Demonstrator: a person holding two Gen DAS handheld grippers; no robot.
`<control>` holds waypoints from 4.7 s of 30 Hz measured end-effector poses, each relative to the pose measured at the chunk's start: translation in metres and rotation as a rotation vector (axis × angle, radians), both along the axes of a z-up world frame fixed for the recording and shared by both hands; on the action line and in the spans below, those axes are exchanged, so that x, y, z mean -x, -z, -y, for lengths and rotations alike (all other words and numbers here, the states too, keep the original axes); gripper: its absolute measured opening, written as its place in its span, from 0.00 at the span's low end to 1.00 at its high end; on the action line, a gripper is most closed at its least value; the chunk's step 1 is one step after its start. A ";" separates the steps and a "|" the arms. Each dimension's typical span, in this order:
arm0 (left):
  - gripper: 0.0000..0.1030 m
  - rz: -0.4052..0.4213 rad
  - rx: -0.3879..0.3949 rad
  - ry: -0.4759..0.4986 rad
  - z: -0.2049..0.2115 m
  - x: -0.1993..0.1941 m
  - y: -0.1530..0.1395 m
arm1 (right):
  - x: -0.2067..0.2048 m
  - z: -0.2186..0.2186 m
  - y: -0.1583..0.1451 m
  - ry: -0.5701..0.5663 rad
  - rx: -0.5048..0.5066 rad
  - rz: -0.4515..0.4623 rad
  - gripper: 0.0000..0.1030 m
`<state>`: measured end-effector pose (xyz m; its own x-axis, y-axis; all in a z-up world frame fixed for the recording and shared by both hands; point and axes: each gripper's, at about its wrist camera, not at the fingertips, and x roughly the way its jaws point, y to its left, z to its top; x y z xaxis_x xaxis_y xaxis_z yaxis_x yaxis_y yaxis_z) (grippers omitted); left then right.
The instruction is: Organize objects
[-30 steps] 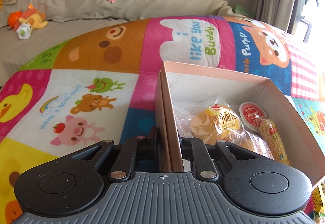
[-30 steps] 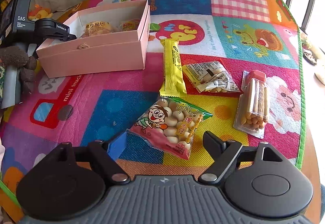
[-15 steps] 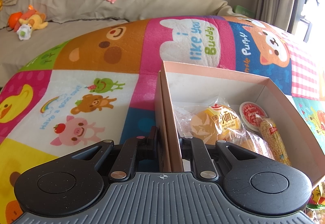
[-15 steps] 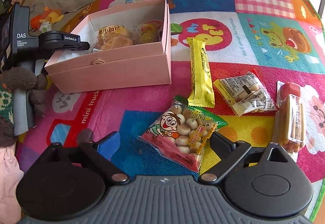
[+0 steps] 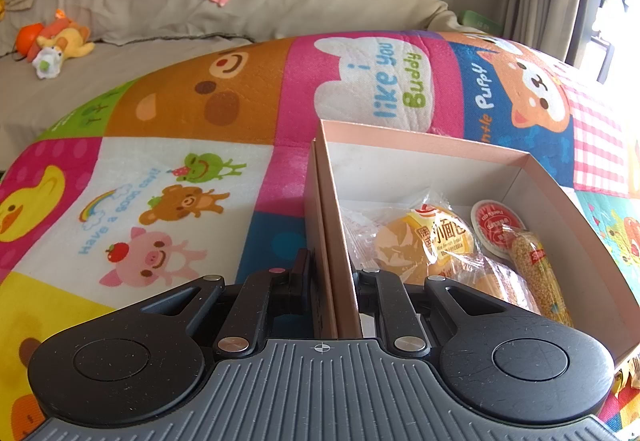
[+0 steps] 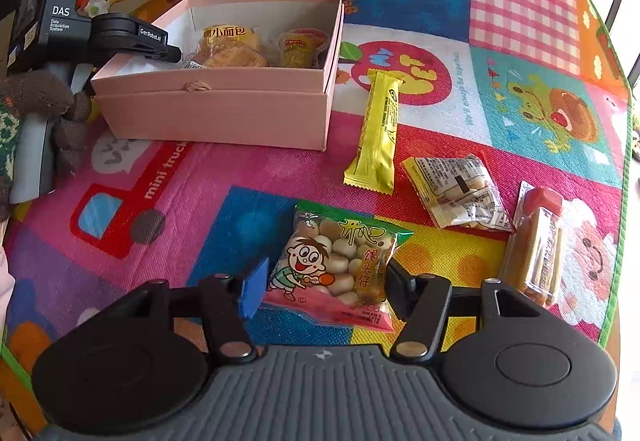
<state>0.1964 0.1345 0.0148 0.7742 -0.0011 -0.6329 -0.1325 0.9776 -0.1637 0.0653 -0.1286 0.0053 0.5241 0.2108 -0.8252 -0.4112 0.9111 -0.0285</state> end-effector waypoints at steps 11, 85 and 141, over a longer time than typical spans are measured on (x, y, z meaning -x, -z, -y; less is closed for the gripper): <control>0.15 0.000 0.001 0.000 0.000 0.000 0.000 | -0.026 -0.010 -0.083 -0.043 -0.157 0.141 0.55; 0.15 -0.001 -0.017 0.000 0.001 0.002 -0.001 | -0.029 0.017 0.005 0.023 -0.147 0.027 0.32; 0.15 -0.005 -0.020 0.002 0.002 0.002 0.002 | -0.077 0.070 -0.050 0.239 -0.142 0.181 0.66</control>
